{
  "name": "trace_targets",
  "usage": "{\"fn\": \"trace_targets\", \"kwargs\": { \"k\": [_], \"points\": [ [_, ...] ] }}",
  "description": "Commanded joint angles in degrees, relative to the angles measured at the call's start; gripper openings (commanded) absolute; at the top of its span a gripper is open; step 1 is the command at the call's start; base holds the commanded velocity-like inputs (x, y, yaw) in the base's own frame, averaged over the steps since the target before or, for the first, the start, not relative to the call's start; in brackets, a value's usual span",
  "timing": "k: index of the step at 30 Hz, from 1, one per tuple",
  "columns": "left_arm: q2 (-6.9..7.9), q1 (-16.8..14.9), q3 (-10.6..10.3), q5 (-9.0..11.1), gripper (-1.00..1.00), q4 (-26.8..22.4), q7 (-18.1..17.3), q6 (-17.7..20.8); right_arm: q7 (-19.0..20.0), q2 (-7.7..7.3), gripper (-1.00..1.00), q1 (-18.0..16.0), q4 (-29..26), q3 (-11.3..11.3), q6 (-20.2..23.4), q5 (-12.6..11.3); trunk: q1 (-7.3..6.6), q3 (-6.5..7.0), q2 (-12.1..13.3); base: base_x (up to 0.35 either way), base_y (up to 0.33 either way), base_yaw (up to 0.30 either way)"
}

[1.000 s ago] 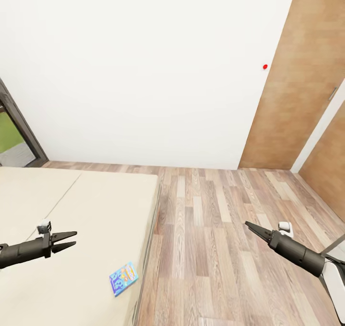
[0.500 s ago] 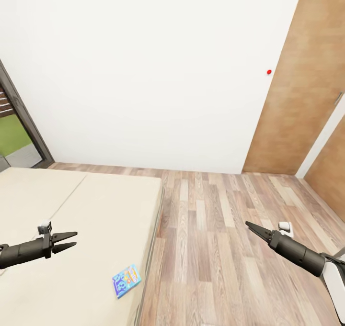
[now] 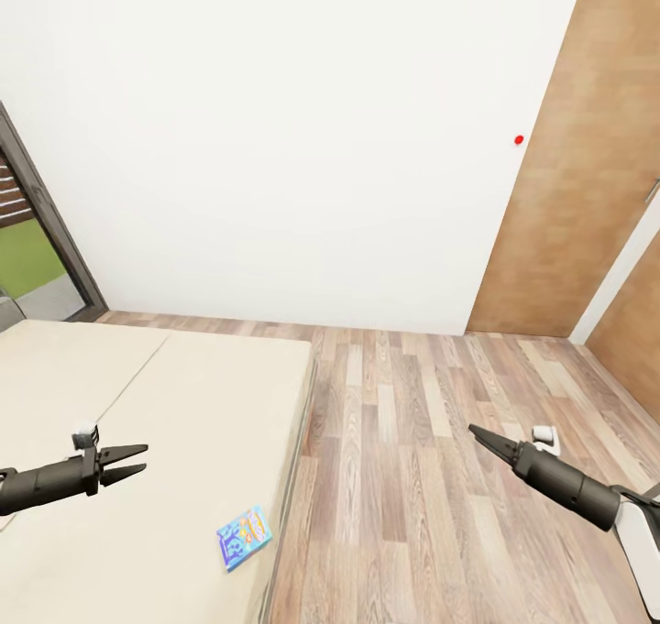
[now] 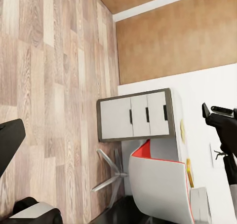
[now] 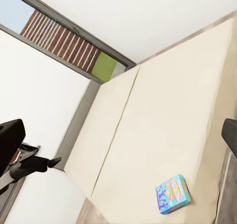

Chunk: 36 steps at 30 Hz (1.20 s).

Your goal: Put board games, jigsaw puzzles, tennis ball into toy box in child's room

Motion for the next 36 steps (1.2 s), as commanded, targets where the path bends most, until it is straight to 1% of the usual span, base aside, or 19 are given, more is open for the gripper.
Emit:
{"fn": "trace_targets", "kwargs": {
  "k": [1, 9, 26, 30, 32, 36],
  "points": [
    [-0.01, -0.04, 0.04, -0.09, 1.00, 0.00, -0.25, 0.60, -0.09, 0.00, 1.00, -0.05, 0.16, 0.00, 0.27, -0.07, 0.03, -0.12, -0.12, 0.000, 0.000, 0.004],
    [-0.01, 0.11, 0.04, -0.09, 1.00, 0.01, -0.25, 0.59, -2.11, 0.00, 1.00, -0.05, 1.24, 0.16, 0.33, -0.06, 0.03, -0.11, -0.12, 0.000, 0.000, 0.001],
    [-0.13, 0.22, 0.04, -0.09, 1.00, -0.05, -0.25, 0.67, -2.47, 0.00, 1.00, -0.05, 1.35, -0.06, 0.42, -0.10, 0.03, -0.11, -0.12, 0.000, 0.000, 0.000],
    [-0.51, 0.22, 0.04, -0.12, 1.00, -0.17, -0.25, 0.69, -2.50, 0.00, 1.00, -0.05, 1.34, 0.00, 0.43, -0.12, 0.03, -0.11, -0.12, 0.000, 0.000, 0.000],
    [-1.05, 0.23, 0.06, -0.15, 1.00, -0.27, -0.25, 0.68, -2.49, 0.00, 1.00, -0.05, 1.34, 0.00, 0.43, -0.07, 0.03, -0.11, -0.12, 0.000, 0.000, 0.000],
    [-1.34, 0.23, 0.05, -0.17, 1.00, -0.28, -0.25, 0.68, -2.49, 0.00, 1.00, -0.05, 1.34, 0.00, 0.43, -0.01, 0.03, -0.11, -0.12, 0.000, 0.000, 0.000]
  ]
}}
